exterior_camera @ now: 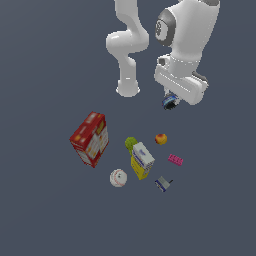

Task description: Pick up a designated object from a clutter of objects.

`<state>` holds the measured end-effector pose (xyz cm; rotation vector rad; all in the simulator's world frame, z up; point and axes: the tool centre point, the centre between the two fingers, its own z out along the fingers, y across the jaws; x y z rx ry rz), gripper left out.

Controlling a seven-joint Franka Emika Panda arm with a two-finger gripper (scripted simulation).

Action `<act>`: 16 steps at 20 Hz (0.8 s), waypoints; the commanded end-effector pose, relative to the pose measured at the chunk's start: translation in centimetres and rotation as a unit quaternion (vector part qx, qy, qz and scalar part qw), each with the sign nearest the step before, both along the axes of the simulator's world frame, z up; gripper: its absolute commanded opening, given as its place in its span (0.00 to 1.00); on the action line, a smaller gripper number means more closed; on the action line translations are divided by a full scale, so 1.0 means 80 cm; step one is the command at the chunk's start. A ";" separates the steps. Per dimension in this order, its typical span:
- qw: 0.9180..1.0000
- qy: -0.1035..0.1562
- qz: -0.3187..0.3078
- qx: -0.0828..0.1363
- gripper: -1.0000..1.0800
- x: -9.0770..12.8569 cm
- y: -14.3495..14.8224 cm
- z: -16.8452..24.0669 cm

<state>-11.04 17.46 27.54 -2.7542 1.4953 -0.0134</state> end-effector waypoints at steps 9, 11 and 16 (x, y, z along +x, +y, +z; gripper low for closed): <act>1.000 0.004 0.001 -0.001 0.00 -0.036 -0.003 0.082; 1.000 0.005 0.001 -0.001 0.00 -0.039 -0.004 0.091; 1.000 0.005 0.001 -0.001 0.00 -0.044 -0.004 0.104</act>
